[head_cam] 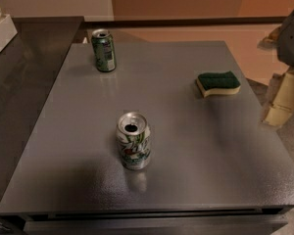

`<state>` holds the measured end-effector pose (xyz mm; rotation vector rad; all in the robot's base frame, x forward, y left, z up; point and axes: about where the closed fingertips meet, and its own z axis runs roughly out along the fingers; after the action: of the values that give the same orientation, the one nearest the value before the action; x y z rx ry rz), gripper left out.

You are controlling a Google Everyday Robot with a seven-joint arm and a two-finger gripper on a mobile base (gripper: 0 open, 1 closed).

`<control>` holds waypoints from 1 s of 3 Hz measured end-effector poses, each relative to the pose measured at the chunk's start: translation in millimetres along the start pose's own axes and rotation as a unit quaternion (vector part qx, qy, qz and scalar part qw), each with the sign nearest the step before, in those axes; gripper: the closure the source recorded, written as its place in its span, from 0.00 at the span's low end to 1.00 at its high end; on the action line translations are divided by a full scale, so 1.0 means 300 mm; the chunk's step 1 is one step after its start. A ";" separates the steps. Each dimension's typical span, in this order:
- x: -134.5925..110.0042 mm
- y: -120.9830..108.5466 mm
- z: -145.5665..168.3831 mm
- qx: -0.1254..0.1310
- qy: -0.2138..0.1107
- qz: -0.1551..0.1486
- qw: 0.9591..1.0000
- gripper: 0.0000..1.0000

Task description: Move sponge near 7up can

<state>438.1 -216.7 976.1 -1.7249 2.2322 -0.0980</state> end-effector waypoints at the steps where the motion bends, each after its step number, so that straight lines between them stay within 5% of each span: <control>1: -0.001 -0.001 -0.002 0.001 0.000 0.000 1.000 0.00; 3: -0.056 -0.133 0.092 -0.008 -0.035 -0.003 0.999 0.00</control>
Offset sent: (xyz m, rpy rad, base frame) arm 0.0412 0.0058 -0.0159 0.0707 0.0100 0.0230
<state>487.0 -207.6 963.0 -1.7178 2.1830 -0.0206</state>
